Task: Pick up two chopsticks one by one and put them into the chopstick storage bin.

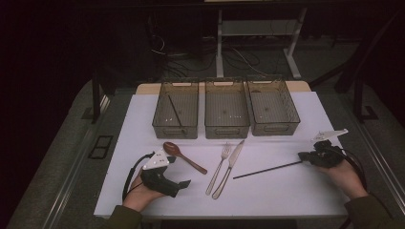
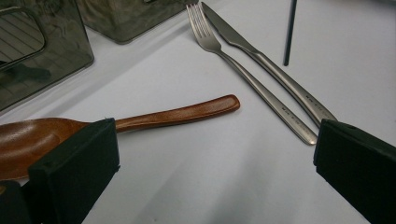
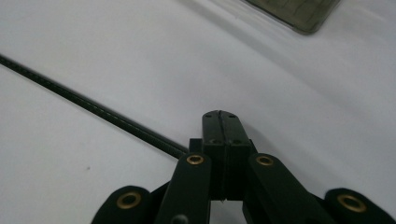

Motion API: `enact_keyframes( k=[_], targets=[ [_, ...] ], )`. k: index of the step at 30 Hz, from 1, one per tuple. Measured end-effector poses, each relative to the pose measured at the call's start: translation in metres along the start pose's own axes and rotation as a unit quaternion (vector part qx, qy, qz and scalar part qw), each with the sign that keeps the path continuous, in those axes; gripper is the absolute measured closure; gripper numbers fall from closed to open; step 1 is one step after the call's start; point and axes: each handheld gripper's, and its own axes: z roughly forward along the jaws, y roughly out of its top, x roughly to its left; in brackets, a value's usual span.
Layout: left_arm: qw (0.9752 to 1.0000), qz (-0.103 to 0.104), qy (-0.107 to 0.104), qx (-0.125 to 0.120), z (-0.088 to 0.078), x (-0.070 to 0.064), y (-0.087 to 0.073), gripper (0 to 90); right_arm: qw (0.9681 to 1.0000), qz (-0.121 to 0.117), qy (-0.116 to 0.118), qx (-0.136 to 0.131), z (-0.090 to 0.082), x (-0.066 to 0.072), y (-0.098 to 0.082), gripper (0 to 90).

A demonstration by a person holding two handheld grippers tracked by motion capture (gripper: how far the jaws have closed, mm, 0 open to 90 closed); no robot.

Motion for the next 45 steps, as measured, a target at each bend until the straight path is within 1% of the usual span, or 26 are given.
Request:
enact_keyframes(
  k=[8,10,15,18,19,20,22,23,25,28,29,30,31,32,33,34,37,38,39,40,42,43,44,45],
  targets=[
    [1.0000,-0.001,-0.001,0.000,0.001,-0.001,0.000,0.0,1.0000,-0.002,0.006,-0.002,-0.009,0.005,-0.009,89.2],
    [1.0000,-0.001,-0.001,-0.001,0.001,-0.001,0.000,0.0,1.0000,-0.004,0.007,-0.001,-0.009,0.005,-0.011,89.2],
    [1.0000,-0.001,-0.001,0.000,0.001,-0.001,0.000,0.0,1.0000,-0.002,0.009,0.001,-0.011,0.005,-0.014,89.1],
    [1.0000,-0.001,-0.001,0.000,0.001,-0.001,0.000,0.0,0.9999,-0.003,0.014,-0.008,-0.014,0.004,-0.014,89.1],
    [1.0000,-0.001,-0.001,0.000,0.001,-0.001,0.000,0.0,0.9997,-0.004,0.019,-0.013,-0.014,0.004,-0.013,88.6],
    [1.0000,-0.001,-0.002,0.000,0.001,-0.001,0.000,0.0,0.9994,-0.003,0.028,-0.019,-0.015,0.005,-0.012,84.6],
    [1.0000,-0.001,-0.001,0.000,0.001,-0.001,0.000,0.0,0.9983,-0.009,0.049,-0.031,-0.016,0.007,-0.010,80.1],
    [1.0000,-0.001,-0.001,0.000,0.001,-0.001,0.000,0.0,0.9976,-0.015,0.058,-0.035,-0.017,0.009,-0.009,76.9],
    [1.0000,-0.001,-0.001,0.000,0.001,-0.001,0.000,0.0,0.9958,-0.028,0.076,-0.044,-0.017,0.015,-0.005,74.1],
    [1.0000,0.000,-0.002,0.001,0.001,-0.001,0.000,0.0,0.9917,-0.052,0.106,-0.051,-0.015,0.025,0.001,71.0],
    [1.0000,0.000,-0.002,0.001,0.001,-0.001,0.000,0.0,0.9896,-0.064,0.117,-0.055,-0.013,0.031,0.005,70.6],
    [1.0000,0.001,-0.002,0.002,0.001,-0.001,0.001,0.0,0.9882,-0.070,0.124,-0.057,-0.012,0.035,0.007,70.4],
    [1.0000,0.001,-0.002,0.001,0.001,-0.001,0.001,0.0,0.9848,-0.081,0.141,-0.062,-0.010,0.041,0.012,70.4],
    [1.0000,0.002,-0.002,0.002,0.001,-0.001,0.001,0.0,0.9830,-0.086,0.149,-0.063,-0.009,0.046,0.015,70.4],
    [1.0000,0.002,-0.002,0.002,0.001,-0.001,0.001,0.0,0.9795,-0.102,0.160,-0.067,-0.006,0.054,0.019,70.4],
    [1.0000,0.002,-0.002,0.002,0.001,-0.001,0.001,0.0,0.9775,-0.109,0.168,-0.067,-0.004,0.059,0.023,70.6],
    [1.0000,0.003,-0.002,0.002,0.001,-0.001,0.001,0.0,0.9685,-0.138,0.196,-0.067,0.006,0.079,0.036,71.7],
    [1.0000,0.003,-0.003,0.002,0.001,-0.001,0.001,0.0,0.9669,-0.143,0.201,-0.064,0.009,0.084,0.038,72.2],
    [1.0000,0.003,-0.003,0.002,0.001,-0.001,0.000,0.0,0.9635,-0.157,0.209,-0.057,0.016,0.091,0.042,72.6],
    [1.0000,0.003,-0.003,0.002,0.001,-0.001,0.001,0.0,0.9614,-0.164,0.214,-0.055,0.019,0.095,0.044,72.9],
    [1.0000,0.002,-0.003,0.002,0.001,-0.001,0.001,0.0,0.9573,-0.177,0.225,-0.041,0.030,0.107,0.049,73.8],
    [1.0000,0.002,-0.003,0.002,0.001,-0.001,0.000,0.0,0.9548,-0.186,0.229,-0.038,0.035,0.111,0.050,74.2],
    [1.0000,0.003,-0.003,0.003,0.001,-0.001,0.001,0.0,0.9531,-0.190,0.233,-0.035,0.037,0.114,0.052,74.4],
    [1.0000,0.003,-0.003,0.002,0.001,-0.001,0.000,0.0,0.9489,-0.211,0.232,-0.035,0.042,0.116,0.055,74.7]
  ],
)
